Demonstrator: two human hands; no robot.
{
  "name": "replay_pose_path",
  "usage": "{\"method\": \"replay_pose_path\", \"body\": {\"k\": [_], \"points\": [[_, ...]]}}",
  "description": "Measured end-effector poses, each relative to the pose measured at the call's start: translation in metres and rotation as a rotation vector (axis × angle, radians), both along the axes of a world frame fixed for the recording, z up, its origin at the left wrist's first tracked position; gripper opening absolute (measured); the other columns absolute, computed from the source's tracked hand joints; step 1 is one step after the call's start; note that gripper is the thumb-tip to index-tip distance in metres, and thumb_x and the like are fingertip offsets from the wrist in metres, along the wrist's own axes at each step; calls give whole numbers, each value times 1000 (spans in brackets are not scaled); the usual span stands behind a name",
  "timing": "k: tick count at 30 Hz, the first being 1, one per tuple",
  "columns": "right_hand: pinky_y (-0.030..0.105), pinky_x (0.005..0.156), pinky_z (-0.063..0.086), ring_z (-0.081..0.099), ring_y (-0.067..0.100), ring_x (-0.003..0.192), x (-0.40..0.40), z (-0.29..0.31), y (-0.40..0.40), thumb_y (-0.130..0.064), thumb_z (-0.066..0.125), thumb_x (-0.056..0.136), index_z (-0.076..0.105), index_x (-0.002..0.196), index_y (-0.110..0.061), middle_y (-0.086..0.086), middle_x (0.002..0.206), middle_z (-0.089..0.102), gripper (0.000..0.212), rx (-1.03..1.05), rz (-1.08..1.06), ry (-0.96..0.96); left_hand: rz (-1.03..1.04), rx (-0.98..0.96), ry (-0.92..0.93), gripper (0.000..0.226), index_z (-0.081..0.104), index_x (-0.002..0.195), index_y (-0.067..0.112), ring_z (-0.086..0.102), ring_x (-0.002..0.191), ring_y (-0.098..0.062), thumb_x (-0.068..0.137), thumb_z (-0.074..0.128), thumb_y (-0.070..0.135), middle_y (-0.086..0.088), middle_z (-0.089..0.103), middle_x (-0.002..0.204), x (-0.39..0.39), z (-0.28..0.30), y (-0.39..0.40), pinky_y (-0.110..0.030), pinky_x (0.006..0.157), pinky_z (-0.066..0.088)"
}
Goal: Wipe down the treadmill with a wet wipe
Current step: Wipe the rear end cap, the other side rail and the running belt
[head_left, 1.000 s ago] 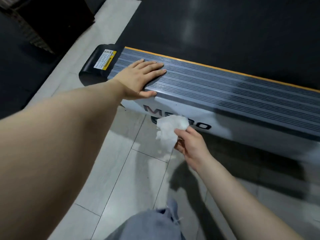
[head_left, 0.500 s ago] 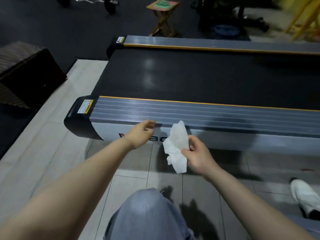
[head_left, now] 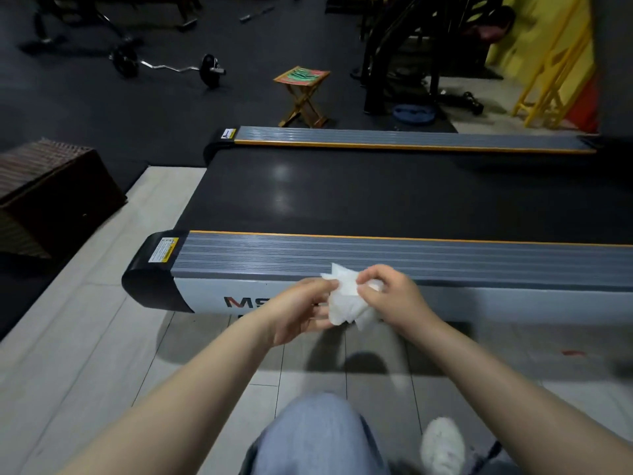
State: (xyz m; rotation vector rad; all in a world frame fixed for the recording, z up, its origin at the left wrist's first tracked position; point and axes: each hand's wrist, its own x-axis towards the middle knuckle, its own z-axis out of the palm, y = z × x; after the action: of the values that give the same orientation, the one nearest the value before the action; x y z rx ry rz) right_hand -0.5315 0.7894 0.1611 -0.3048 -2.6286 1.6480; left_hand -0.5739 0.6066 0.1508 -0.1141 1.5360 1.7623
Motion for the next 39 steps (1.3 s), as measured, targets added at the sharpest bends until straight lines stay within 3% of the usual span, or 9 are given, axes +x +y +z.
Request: {"method": "replay_pose_path", "body": {"k": [3, 7, 12, 16, 21, 24, 29, 33, 39], "points": [[37, 84, 52, 65, 19, 99, -13, 2, 18, -3, 62, 78, 53, 96, -37, -6, 108, 63, 40, -91, 47, 38, 64, 12, 60, 28, 59, 122, 10, 72, 88, -14, 95, 62, 9, -5, 74, 108, -5, 2, 19, -29, 79, 58], [41, 81, 54, 67, 25, 93, -28, -2, 55, 4, 66, 78, 54, 91, -27, 7, 103, 65, 35, -165, -58, 31, -6, -43, 214, 29, 61, 122, 7, 72, 95, -16, 93, 65, 7, -8, 73, 113, -18, 7, 65, -28, 78, 57], [23, 68, 49, 63, 14, 83, -45, -27, 122, -2, 71, 82, 62, 104, -13, 4, 94, 67, 26, -441, -177, -16, -25, -110, 406, 17, 66, 109, 9, 71, 84, -8, 95, 60, 2, -2, 75, 98, -51, -5, 134, -16, 68, 53], [22, 65, 49, 64, 15, 81, -51, -59, 172, -8, 71, 85, 64, 108, 0, 10, 95, 69, 26, -611, -174, -81, -47, -102, 381, 18, 64, 114, 3, 71, 89, -21, 98, 57, 7, -16, 74, 104, -76, -37, 195, -27, 72, 55], [25, 61, 40, 49, 10, 66, -65, -104, 253, -4, 66, 84, 58, 77, -3, 2, 70, 54, 10, -296, -527, -13, -170, -270, 617, 9, 60, 99, 19, 59, 77, -9, 93, 65, 15, -1, 66, 87, -120, -94, 273, -24, 72, 45], [23, 55, 34, 43, 11, 63, -65, -118, 317, -8, 60, 85, 46, 73, -20, -6, 67, 48, 21, -39, -757, 28, -344, -466, 1010, 17, 57, 109, 23, 55, 107, -7, 94, 60, 17, 10, 63, 112, -146, -120, 326, -26, 90, 42], [16, 66, 37, 52, 8, 79, -55, -131, 425, -5, 54, 87, 54, 96, -25, -6, 85, 58, 22, 216, -915, 116, -708, -513, 1484, 46, 48, 141, 15, 33, 144, -22, 96, 57, 23, -4, 41, 153, -176, -133, 436, -29, 118, 21], [15, 77, 33, 48, 7, 86, -54, -137, 500, -6, 51, 88, 71, 105, -14, 7, 101, 60, 27, 354, -1094, 129, -900, -535, 1583, 60, 19, 158, 22, 3, 153, -14, 104, 37, 41, 4, 9, 166, -183, -143, 500, -29, 123, 2], [17, 77, 33, 50, 12, 90, -58, -144, 552, -13, 51, 91, 69, 104, -12, 2, 100, 59, 22, 298, -1140, 12, -1015, -586, 1558, 74, 6, 159, 26, -4, 152, -8, 93, 8, 60, 8, 1, 166, -189, -159, 552, -31, 123, -6]]}}
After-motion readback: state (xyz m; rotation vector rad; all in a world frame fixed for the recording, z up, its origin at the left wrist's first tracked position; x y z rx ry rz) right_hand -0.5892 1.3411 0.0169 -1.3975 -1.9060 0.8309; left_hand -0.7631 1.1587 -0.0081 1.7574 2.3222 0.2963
